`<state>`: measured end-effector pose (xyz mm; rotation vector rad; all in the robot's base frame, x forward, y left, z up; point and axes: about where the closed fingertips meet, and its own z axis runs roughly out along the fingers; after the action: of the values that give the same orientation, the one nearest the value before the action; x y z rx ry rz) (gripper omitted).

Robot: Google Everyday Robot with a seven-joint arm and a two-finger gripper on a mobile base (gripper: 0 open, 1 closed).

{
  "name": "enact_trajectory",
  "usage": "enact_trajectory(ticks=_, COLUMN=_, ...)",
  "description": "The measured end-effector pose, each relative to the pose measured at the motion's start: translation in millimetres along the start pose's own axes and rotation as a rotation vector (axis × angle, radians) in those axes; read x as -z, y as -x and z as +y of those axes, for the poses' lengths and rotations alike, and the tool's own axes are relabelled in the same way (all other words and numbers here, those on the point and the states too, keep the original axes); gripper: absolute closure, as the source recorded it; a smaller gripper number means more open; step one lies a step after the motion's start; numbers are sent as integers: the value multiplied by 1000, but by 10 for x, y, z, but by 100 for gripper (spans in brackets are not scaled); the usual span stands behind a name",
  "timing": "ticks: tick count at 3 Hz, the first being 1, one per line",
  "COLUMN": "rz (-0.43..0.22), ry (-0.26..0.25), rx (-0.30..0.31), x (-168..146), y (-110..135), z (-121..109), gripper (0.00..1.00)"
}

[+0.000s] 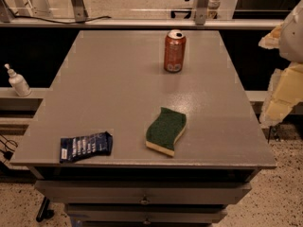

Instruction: Pick rxbar blueberry

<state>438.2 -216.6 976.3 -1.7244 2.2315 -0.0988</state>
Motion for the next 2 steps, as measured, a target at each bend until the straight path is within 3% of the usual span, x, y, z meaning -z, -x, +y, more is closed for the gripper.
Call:
enact_trajectory(ticks=1, rz=-1, ry=0, rx=0, x=0, y=2, z=0, gripper=0)
enact_trajectory(ticks=2, rz=-55, ry=10, rx=9, x=-50, y=200, z=34, gripper=0)
